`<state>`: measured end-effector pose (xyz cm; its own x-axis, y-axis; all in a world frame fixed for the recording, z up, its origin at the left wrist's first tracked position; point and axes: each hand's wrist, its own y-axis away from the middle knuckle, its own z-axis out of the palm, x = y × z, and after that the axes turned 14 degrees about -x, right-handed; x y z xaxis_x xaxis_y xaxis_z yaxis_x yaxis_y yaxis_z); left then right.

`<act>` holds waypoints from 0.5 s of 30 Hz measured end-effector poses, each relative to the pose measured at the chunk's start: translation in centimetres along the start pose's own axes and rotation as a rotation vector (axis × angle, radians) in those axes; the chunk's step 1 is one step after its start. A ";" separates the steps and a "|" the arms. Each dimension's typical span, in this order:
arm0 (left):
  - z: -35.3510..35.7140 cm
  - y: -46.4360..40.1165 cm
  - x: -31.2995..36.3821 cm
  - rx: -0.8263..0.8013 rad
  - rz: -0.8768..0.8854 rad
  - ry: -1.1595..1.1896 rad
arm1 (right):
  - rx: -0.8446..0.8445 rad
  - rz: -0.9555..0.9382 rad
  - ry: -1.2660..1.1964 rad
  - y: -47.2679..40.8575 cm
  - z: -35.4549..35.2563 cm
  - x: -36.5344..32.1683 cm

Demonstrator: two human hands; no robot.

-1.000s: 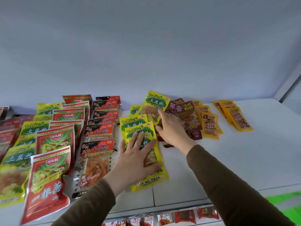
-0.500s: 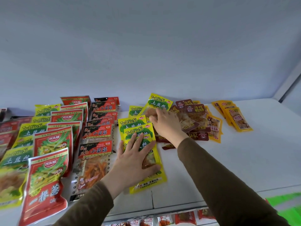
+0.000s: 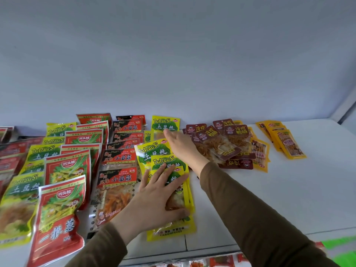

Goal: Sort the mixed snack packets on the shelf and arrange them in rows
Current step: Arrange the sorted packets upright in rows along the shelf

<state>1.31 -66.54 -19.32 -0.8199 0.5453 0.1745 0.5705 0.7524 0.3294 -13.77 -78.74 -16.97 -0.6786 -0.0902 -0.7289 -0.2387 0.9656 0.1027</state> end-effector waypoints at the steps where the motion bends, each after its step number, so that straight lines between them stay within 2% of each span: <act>1: 0.1 0.0 -0.1 0.027 -0.002 0.012 | 0.040 0.022 -0.122 0.0 -0.3 0.1; 3: 0.3 -0.2 -0.2 0.126 -0.056 0.047 | 0.054 0.097 -0.408 -0.4 -0.9 0.4; 5: 0.4 -0.9 -0.5 0.234 -0.188 0.081 | 0.030 0.214 -0.686 -0.9 -1.7 0.5; 7: 0.3 -1.8 -0.8 0.257 -0.312 0.103 | 0.030 0.276 -0.859 -1.8 -2.1 0.8; 12: 0.6 -3.3 -1.4 0.180 -0.333 0.103 | -0.016 0.356 -0.990 -4.5 -2.0 1.0; 15: 0.9 -3.3 -1.5 0.179 -0.318 0.093 | -0.029 0.337 -1.008 -5.6 -2.6 1.1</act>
<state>0.75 -69.52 -21.49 -0.9536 0.2443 0.1761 0.2795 0.9358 0.2150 -14.96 -84.86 -16.60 0.1730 0.4376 -0.8824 -0.1709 0.8956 0.4106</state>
